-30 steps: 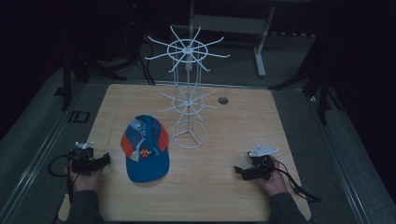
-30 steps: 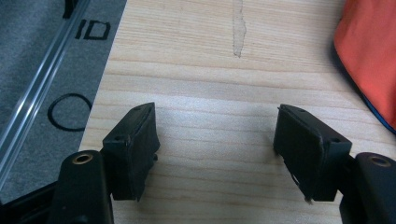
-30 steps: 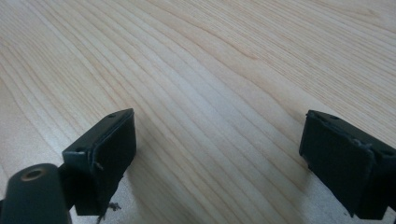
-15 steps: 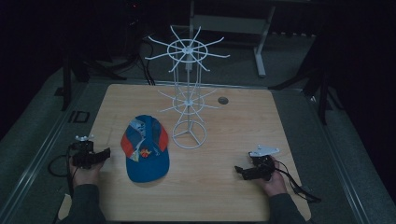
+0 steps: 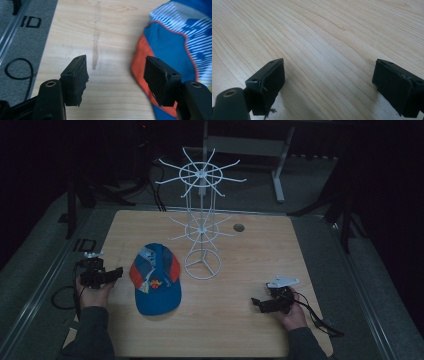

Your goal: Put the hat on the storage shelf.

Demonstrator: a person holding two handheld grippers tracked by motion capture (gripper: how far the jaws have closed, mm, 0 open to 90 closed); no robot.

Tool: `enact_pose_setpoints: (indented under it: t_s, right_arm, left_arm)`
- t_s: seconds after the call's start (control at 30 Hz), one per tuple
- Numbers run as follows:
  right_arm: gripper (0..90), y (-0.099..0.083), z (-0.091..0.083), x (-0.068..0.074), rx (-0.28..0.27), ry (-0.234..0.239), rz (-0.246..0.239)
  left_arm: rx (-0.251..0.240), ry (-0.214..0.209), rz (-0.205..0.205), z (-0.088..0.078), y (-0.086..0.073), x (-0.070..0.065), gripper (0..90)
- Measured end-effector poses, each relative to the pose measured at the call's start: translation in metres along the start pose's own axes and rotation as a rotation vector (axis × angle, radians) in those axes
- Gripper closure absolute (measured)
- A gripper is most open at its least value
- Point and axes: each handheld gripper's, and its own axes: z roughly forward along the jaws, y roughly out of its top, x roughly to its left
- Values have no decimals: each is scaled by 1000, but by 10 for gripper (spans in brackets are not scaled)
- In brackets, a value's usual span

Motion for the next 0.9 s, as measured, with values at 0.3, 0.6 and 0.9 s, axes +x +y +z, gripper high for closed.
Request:
enact_pose_setpoints:
  t_s: [0.3,0.6,0.9]
  right_arm:
    - [106,0,0,0,0,0,1]
    - [106,0,0,0,0,-1,1]
    - [106,0,0,0,0,-1,1]
  left_arm:
    - [-10,-41,7,-5,21,-11,346]
    - [-17,-79,16,-5,37,-24,341]
    - [-26,-109,22,-5,45,-34,340]
